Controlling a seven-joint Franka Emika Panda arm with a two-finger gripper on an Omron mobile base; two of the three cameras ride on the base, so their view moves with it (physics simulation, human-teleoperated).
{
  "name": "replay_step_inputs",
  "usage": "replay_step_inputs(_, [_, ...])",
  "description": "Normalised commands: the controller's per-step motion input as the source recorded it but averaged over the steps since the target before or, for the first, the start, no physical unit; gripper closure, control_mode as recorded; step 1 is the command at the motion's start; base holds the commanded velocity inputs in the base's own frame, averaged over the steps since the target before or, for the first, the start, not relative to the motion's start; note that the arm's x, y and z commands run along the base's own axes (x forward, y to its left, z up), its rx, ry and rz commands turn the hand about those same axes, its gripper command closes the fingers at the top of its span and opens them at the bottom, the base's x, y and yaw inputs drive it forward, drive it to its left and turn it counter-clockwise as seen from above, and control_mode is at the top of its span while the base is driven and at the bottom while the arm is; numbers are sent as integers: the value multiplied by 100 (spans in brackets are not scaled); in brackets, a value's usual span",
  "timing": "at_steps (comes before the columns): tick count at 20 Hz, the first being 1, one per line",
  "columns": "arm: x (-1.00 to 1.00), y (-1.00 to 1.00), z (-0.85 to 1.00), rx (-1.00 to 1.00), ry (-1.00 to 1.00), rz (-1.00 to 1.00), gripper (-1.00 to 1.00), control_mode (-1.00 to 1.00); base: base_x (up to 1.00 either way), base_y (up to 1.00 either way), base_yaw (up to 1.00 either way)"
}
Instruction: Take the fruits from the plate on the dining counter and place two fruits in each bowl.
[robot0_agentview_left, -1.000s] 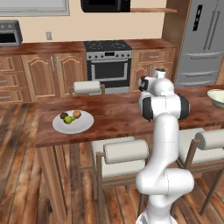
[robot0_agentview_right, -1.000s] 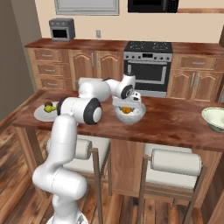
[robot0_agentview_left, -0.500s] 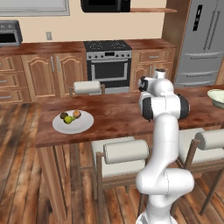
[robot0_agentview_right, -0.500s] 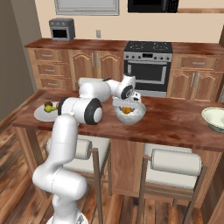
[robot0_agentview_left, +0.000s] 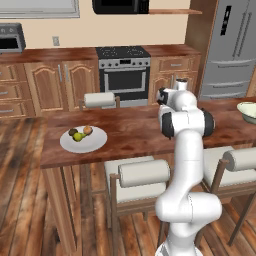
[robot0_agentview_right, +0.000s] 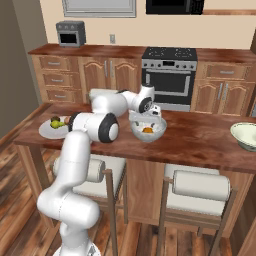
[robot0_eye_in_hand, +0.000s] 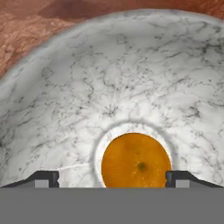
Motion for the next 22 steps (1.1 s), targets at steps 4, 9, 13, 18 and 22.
replay_step_inputs(4, [21, 0, 8, 0, 3, 0, -100, -100, 0, 0, 0])
replay_step_inputs(9, [-13, 0, 49, 1, 0, 1, -100, -100, 0, 0, 0])
replay_step_inputs(13, [-90, 18, 38, 3, -5, 9, -100, -100, 0, 0, 0])
replay_step_inputs(18, [-100, 60, 3, 0, -1, 21, -100, -100, 0, 0, 0])
replay_step_inputs(22, [-100, 83, 0, 0, -3, 21, -100, -100, 0, 0, 0])
